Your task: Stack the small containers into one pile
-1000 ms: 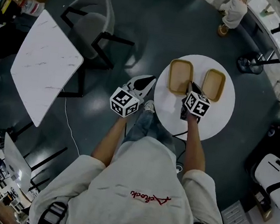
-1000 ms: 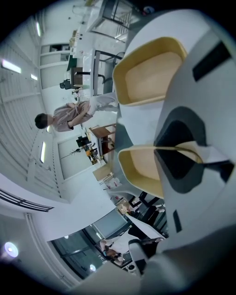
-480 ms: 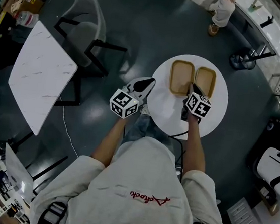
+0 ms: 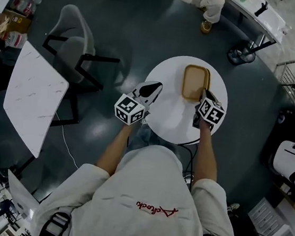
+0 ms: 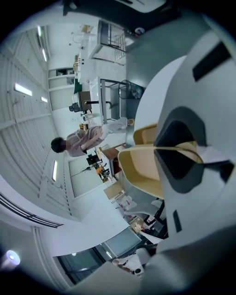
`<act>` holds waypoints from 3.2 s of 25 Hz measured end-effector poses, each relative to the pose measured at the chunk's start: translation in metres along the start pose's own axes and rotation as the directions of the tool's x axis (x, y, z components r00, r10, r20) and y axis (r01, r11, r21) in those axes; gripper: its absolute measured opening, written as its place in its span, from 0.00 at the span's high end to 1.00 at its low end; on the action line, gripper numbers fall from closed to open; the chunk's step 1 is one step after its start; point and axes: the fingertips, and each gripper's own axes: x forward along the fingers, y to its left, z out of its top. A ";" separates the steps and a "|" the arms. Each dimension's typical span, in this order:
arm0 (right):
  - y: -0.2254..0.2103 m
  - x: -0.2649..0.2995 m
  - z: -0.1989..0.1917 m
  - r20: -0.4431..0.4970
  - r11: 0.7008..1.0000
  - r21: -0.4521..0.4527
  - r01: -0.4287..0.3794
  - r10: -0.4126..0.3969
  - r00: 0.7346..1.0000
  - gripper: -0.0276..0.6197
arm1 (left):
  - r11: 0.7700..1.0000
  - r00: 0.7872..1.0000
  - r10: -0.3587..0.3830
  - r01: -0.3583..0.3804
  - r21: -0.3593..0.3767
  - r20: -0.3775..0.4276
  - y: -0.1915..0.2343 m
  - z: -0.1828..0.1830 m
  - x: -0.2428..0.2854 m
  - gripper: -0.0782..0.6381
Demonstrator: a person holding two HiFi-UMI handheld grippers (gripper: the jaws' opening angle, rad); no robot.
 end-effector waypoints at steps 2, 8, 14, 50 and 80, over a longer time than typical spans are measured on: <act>-0.012 -0.003 0.003 0.003 1.000 0.008 0.013 -0.013 1.000 0.91 | 1.000 1.000 -0.008 0.008 -0.001 -0.007 -0.005 -0.001 0.007 0.87; -0.030 0.000 0.009 -0.006 0.999 0.016 0.027 -0.027 1.000 0.91 | 1.000 1.000 -0.010 0.010 -0.002 -0.017 -0.007 0.000 0.021 0.88; -0.041 0.007 0.002 -0.029 0.999 0.022 0.045 -0.045 0.999 0.91 | 1.000 1.000 0.002 -0.003 -0.013 -0.028 -0.001 -0.007 0.022 0.87; -0.050 0.038 -0.002 0.035 0.986 -0.072 0.149 -0.147 0.989 0.91 | 0.998 0.998 0.050 -0.052 -0.039 -0.049 0.025 -0.020 0.014 0.87; -0.024 0.002 0.004 0.128 0.970 -0.226 0.085 -0.057 0.990 0.72 | 0.999 0.998 0.050 -0.050 -0.011 -0.024 -0.008 -0.022 -0.008 0.87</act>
